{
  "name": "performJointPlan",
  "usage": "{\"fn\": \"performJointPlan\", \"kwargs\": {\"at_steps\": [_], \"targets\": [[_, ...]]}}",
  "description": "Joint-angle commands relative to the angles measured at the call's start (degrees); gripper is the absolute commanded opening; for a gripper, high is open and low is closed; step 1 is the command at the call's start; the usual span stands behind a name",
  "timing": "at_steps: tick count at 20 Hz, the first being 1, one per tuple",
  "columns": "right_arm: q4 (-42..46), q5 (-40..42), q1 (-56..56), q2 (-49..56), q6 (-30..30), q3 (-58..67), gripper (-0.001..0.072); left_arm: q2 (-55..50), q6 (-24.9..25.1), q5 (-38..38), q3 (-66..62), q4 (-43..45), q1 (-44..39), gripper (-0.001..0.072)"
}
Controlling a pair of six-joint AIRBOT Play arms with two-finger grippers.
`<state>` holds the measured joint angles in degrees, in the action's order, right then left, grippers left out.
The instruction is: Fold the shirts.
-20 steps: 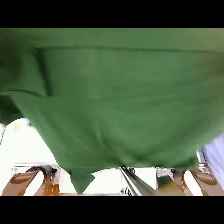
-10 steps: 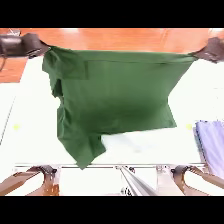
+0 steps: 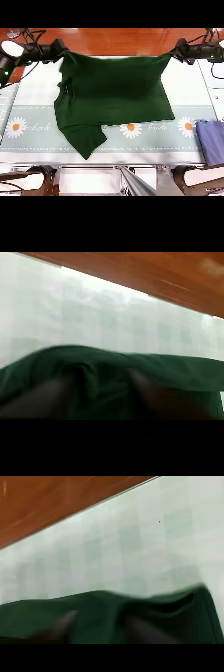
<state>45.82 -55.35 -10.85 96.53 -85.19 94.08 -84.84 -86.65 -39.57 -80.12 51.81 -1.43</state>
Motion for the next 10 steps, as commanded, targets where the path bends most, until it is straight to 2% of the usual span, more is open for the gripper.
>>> {"fn": "performJointPlan", "kwargs": {"at_steps": [1,3,5,6,7,8,9,10], "targets": [[-1.29,-3.21,-2.16,2.27,-1.16,1.77,0.0624,-1.36,-0.46,-6.03,-0.11,3.08,2.21,0.0703],[-0.02,-11.17,-7.61,0.07,1.92,2.82,0.0624,-1.20,-1.68,-20.87,-0.22,7.48,7.93,0.0703],[3.52,-21.42,-13.99,-2.78,2.16,2.86,0.0617,-1.03,-2.93,-35.60,1.03,20.83,13.22,0.0703],[11.50,-29.53,-16.76,-4.00,3.65,2.78,0.0615,-0.20,-3.06,-41.18,3.17,27.36,15.89,0.0703],[22.67,-35.82,-18.86,-5.35,3.52,1.44,0.0614,1.62,-3.06,-42.75,6.64,29.94,18.53,0.0703],[28.39,-37.77,-20.92,-7.39,3.10,-2.12,0.0614,4.68,-3.06,-40.96,11.89,28.61,21.53,0.0703],[26.99,-34.23,-24.09,-11.04,0.24,-8.79,0.0614,8.52,-2.78,-36.92,18.49,24.61,24.30,0.0703],[23.30,-28.61,-26.47,-15.04,0.59,-16.31,0.0614,12.44,-0.96,-32.46,25.53,18.69,26.67,0.0703]]}}
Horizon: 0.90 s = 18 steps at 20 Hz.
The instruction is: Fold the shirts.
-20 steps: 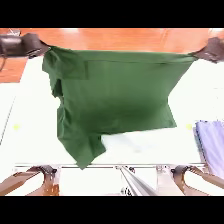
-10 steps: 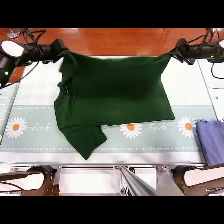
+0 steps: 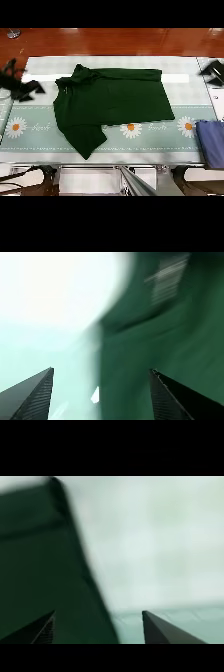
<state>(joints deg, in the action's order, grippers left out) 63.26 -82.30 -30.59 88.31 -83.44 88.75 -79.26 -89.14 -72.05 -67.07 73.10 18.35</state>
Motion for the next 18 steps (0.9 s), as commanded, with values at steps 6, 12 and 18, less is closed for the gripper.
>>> {"fn": "performJointPlan", "kwargs": {"at_steps": [6,12,18], "targets": [[-9.16,17.00,-9.20,-25.59,12.61,-47.34,0.0613,29.42,13.68,10.36,46.88,-27.76,19.37,0.0703],[-15.80,15.19,-6.84,-26.16,15.34,-51.15,0.0613,25.18,22.08,9.62,50.62,-36.72,15.65,0.0702],[-14.80,15.54,-0.98,-26.16,14.43,-51.15,0.0614,19.04,23.67,15.63,50.56,-42.16,6.97,0.0701]]}}
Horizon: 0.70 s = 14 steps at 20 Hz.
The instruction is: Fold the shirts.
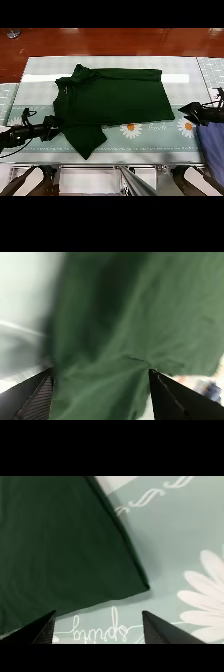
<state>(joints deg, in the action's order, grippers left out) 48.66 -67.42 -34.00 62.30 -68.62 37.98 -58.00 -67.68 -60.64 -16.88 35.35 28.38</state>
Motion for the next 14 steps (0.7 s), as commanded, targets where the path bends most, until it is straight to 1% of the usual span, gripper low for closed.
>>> {"fn": "performJointPlan", "kwargs": {"at_steps": [1,2,3,4,5,6,7,10,11,13,14], "targets": [[-0.17,1.46,2.93,-0.15,-0.98,-0.37,0.0613,-2.45,3.28,5.38,0.37,-6.80,-3.61,0.0700],[0.00,2.27,3.10,-0.13,-1.97,-0.37,0.0613,-2.49,4.28,6.51,0.35,-8.72,-3.91,0.0685],[1.11,2.82,3.10,-0.13,-3.19,-0.37,0.0614,-2.47,4.24,7.19,0.33,-9.49,-3.76,0.0537],[3.87,3.54,3.10,-0.13,-5.16,-0.35,0.0614,-2.47,4.35,7.26,0.33,-9.46,-3.65,0.0267],[6.88,3.91,3.10,-0.13,-7.34,-0.37,0.0614,-2.45,7.04,6.88,0.31,-9.73,-3.76,0.0031],[9.27,3.87,3.10,0.04,-8.72,-0.37,0.0613,-2.45,8.76,6.16,0.22,-10.05,-3.80,0.0024],[10.47,3.54,3.10,0.37,-9.16,-0.42,0.0614,-2.38,8.74,5.42,0.22,-10.36,-3.78,0.0024],[9.03,2.12,3.15,3.69,-8.70,-1.03,0.0614,-2.38,10.05,4.04,0.22,-10.58,-3.76,0.0024],[6.38,2.29,3.15,5.14,-8.24,-1.01,0.0614,-2.38,10.05,4.04,0.22,-10.60,-3.76,0.0024],[-1.79,4.57,3.17,8.07,-5.22,-0.22,0.0614,-2.36,10.01,4.00,0.22,-10.60,-3.76,0.0023],[-3.52,5.49,3.17,9.57,-5.01,0.63,0.0614,-2.36,10.01,4.00,0.22,-10.60,-3.76,0.0024]]}}
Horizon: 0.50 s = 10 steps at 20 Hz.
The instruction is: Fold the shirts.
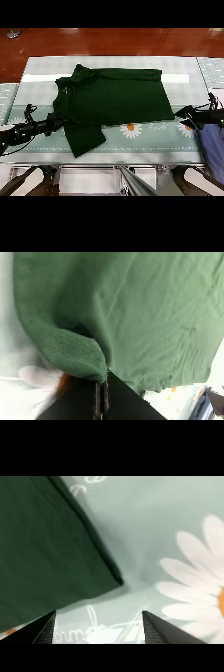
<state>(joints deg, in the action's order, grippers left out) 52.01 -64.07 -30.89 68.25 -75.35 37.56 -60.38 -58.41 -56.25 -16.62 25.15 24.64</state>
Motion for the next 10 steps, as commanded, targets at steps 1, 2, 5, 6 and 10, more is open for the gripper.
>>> {"fn": "performJointPlan", "kwargs": {"at_steps": [1,2,5,6,10], "targets": [[-6.93,2.51,0.07,5.35,1.31,2.25,0.0614,0.02,0.74,-0.37,-0.04,-0.39,-0.02,0.0024],[-6.51,1.90,0.07,6.99,0.42,3.30,0.0614,0.02,0.74,-0.37,-0.04,-0.39,-0.02,0.0024],[-3.21,-1.75,0.04,9.81,-0.87,4.79,0.0614,0.00,0.79,-0.26,-0.04,-0.39,-0.02,0.0024],[-1.22,-1.70,0.04,9.81,-2.12,4.96,0.0614,0.00,0.76,-0.17,-0.04,-0.39,-0.02,0.0024],[-0.74,-1.73,3.32,9.94,-2.19,5.01,0.0614,0.00,0.90,0.63,-0.04,-0.42,-0.04,0.0023]]}}
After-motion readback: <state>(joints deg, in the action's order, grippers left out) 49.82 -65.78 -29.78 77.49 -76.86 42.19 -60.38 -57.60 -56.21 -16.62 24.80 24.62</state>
